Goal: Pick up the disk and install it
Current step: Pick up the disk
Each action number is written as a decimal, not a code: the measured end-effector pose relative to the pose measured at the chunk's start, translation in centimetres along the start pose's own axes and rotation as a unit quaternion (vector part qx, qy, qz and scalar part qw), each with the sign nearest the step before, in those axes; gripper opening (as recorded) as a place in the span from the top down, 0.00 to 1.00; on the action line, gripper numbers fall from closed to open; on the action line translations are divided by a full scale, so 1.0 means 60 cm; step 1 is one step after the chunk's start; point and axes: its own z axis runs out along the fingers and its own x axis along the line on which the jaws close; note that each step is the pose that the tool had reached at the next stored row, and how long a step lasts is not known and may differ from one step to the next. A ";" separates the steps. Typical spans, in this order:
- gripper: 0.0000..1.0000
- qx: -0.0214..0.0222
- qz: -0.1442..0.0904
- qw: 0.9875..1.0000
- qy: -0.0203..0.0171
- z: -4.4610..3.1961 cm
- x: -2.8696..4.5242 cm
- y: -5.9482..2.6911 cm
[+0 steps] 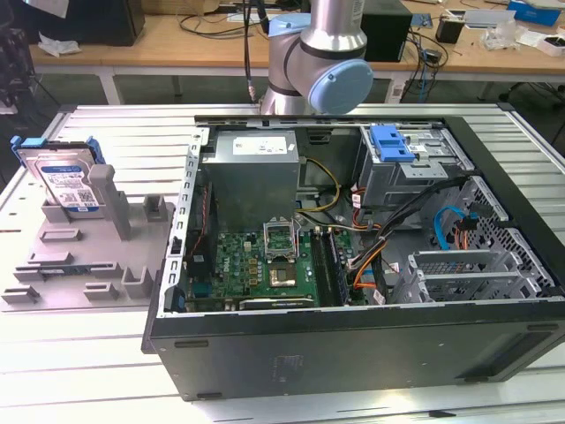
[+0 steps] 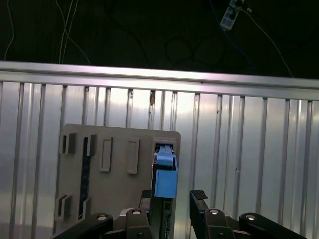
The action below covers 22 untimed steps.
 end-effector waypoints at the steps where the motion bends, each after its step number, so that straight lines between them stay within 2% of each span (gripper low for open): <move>1: 0.56 0.000 0.000 1.000 0.000 0.001 0.000 0.000; 14: 0.56 0.000 0.005 1.000 -0.001 0.014 0.010 0.000; 22: 0.56 0.000 0.010 1.000 -0.005 0.022 0.010 -0.001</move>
